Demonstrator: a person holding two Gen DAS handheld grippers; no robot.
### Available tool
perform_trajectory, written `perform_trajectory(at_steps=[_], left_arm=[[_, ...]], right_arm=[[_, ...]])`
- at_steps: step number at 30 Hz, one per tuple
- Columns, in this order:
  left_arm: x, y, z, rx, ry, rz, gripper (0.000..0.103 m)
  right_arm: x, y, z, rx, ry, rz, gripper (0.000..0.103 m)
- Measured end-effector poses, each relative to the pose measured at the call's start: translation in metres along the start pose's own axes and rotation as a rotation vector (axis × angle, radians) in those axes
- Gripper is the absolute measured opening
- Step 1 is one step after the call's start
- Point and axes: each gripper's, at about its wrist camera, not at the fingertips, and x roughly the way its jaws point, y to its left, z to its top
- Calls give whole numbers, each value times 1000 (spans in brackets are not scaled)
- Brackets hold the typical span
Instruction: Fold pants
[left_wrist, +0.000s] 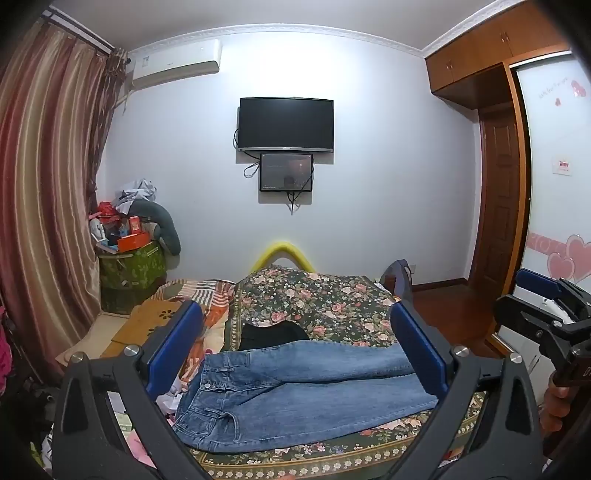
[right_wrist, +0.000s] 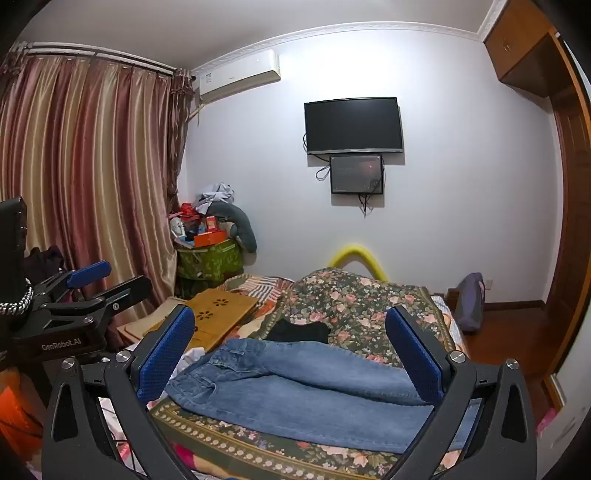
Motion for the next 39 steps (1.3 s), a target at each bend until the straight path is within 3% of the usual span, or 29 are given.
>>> perform_trajectory(at_steps=[10,39], left_arm=[[1,-2,-13,10,-23,-6,103],[3,-4,4,6,-23,-28,103]], right_arm=[[5,1,1,-5,2,-25,103],[-5,-14,5,12,-25,-50,103]])
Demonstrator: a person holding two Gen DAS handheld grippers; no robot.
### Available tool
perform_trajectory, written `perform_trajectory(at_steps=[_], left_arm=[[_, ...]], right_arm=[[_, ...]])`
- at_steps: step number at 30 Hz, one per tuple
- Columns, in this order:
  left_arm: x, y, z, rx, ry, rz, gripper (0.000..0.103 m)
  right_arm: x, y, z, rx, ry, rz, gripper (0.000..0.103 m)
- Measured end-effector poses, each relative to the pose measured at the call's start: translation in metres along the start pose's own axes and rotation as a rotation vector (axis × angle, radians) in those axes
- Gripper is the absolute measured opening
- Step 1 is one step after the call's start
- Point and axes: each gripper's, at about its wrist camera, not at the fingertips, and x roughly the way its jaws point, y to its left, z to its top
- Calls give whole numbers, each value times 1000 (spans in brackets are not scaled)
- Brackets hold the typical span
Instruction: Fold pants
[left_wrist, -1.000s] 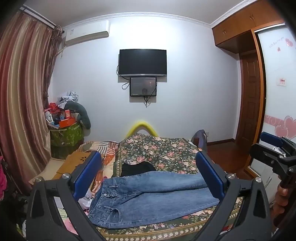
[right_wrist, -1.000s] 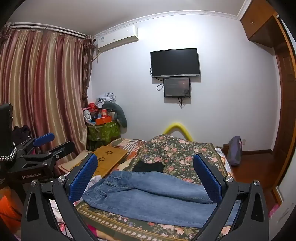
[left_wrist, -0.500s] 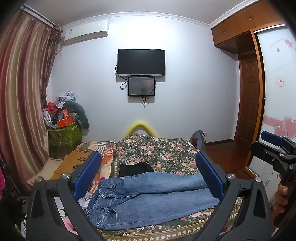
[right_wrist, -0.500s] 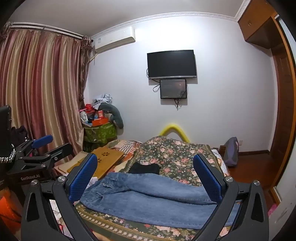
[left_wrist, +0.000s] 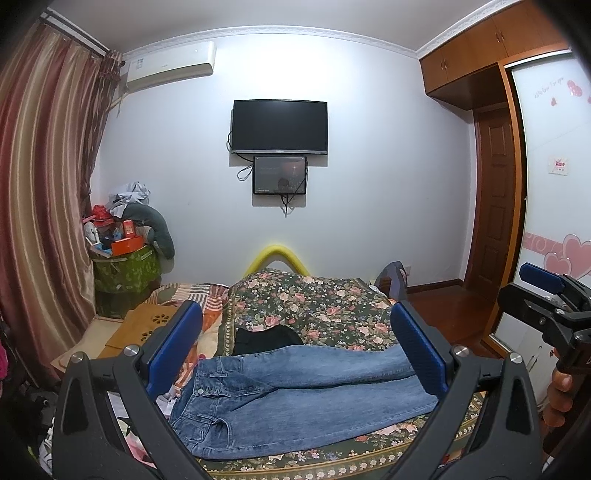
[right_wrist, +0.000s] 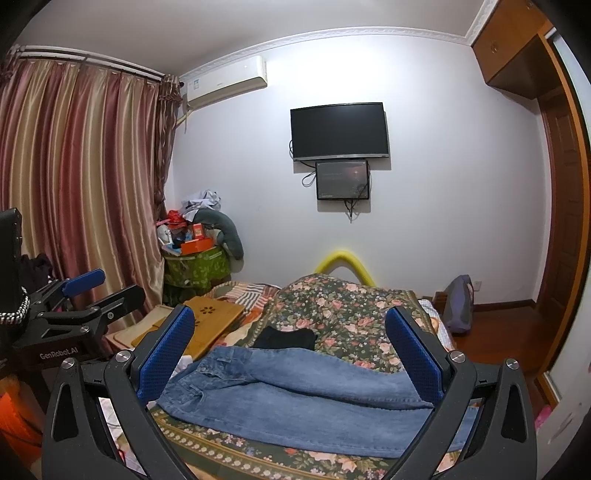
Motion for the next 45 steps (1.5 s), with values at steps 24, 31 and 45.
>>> perform_trajectory(at_steps=[24,31,45], left_arm=[[1,-2,3,2,-1,-6,103],[3,-3,1,2,1,-8,103],[5,-6,0,5,1,-8,103]], right_arm=[[-4,-3,4,0,-11,-19,103],[-4,-2,4,0,-11,-16,103],[-2,-1,4,5,-8,-16,103]])
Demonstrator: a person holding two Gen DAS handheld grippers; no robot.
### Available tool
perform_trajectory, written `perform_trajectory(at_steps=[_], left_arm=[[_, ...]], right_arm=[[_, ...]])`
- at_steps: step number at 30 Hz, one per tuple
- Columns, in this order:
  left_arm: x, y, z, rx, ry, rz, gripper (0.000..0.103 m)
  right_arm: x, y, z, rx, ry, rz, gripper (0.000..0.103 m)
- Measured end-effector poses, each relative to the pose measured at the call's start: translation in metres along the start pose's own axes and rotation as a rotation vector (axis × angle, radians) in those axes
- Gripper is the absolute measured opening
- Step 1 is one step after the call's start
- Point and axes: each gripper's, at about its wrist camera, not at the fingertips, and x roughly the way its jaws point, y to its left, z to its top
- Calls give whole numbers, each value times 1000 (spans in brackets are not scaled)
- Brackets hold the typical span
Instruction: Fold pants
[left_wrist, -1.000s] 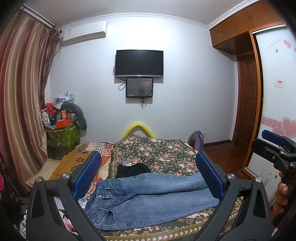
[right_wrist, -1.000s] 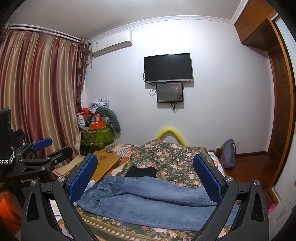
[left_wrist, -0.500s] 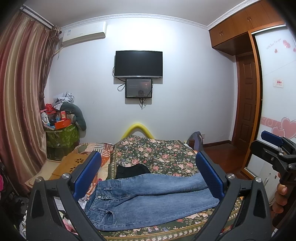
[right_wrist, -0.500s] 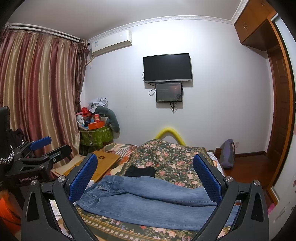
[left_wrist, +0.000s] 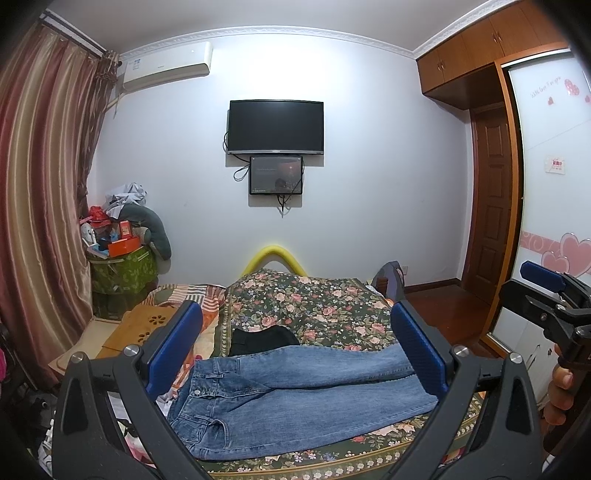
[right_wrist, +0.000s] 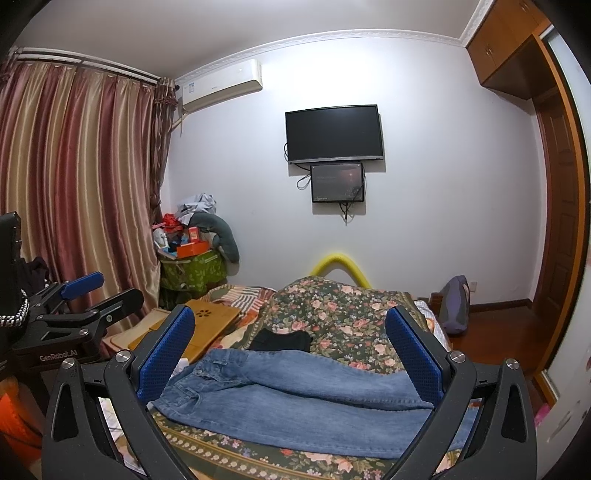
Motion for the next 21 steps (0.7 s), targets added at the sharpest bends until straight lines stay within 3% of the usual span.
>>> perform_trajectory(at_steps=[16,21], left_arm=[[11,-1,-5,5,10,-3,103],[35,10,-10,2,42,-1,103]], right_arm=[[8,1,-5,2,17,-2,103],[30,-4,-12,-6,58,-11,103]])
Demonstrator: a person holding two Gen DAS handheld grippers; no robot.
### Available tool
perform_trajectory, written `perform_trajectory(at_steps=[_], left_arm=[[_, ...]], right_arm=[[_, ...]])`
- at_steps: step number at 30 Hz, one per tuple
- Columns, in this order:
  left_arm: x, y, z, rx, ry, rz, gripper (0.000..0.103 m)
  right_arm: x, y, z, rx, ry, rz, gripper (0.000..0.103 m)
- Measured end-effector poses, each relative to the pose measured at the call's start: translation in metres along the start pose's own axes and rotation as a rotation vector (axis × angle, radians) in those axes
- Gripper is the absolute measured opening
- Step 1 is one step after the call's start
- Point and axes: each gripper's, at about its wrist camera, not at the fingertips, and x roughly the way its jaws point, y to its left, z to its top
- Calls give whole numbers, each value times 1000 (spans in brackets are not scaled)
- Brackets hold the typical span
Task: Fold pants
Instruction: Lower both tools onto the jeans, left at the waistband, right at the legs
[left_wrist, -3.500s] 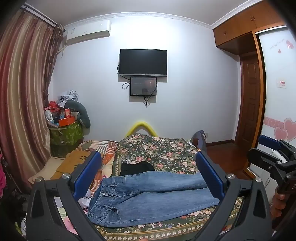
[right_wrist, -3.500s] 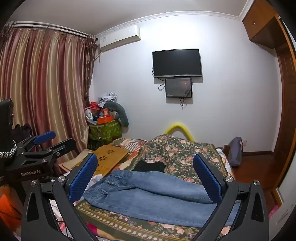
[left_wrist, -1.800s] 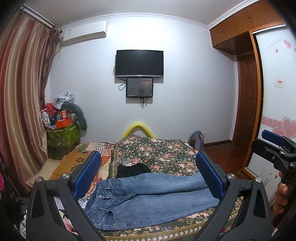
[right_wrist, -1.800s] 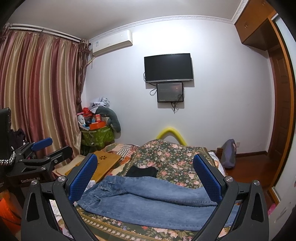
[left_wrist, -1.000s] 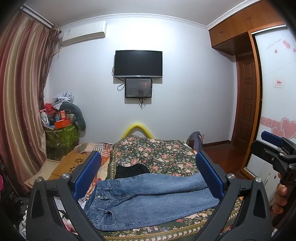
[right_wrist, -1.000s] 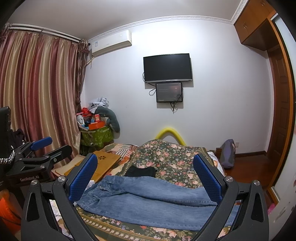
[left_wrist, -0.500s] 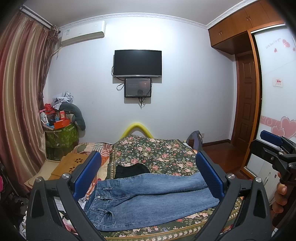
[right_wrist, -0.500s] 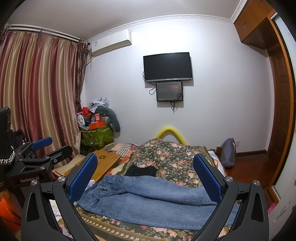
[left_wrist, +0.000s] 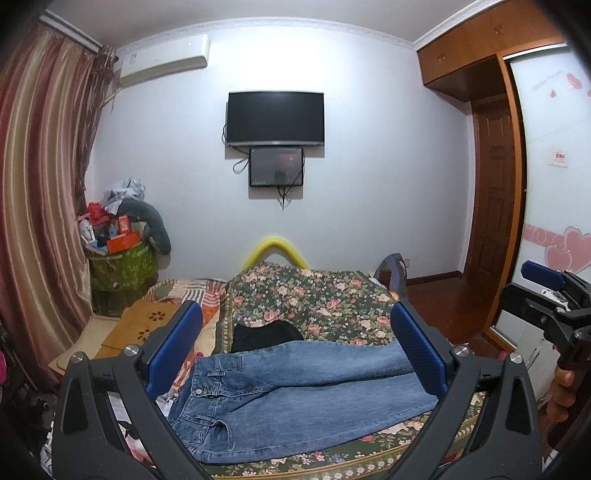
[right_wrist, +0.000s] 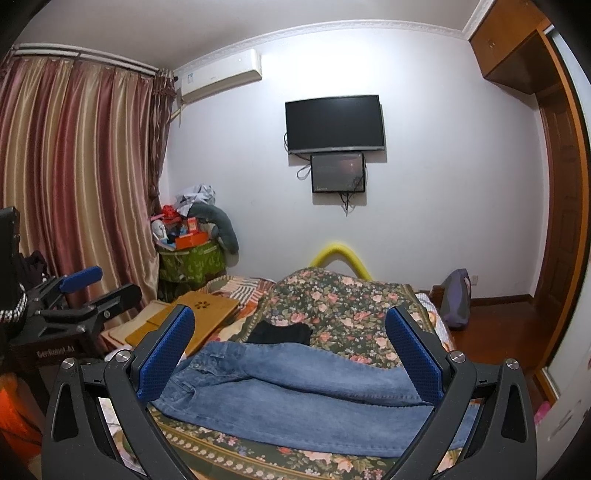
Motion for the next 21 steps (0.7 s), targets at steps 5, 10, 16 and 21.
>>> perform_trajectory(at_steps=[5,10,16,21], left_arm=[[49,30,-8,-32,75,22,103],[112,63,-21,16,134,133,103],[197,121,-48,-52,305,141,103],[260,165,-73,-92,411,172,93]], right_arm=[[37,-14,-13,10,84,-1,103],[87,-36,-34,25,195,-2,103],[155,-69,-61,38,320,-7,103],[202,-95,-83,57,412,4,103]])
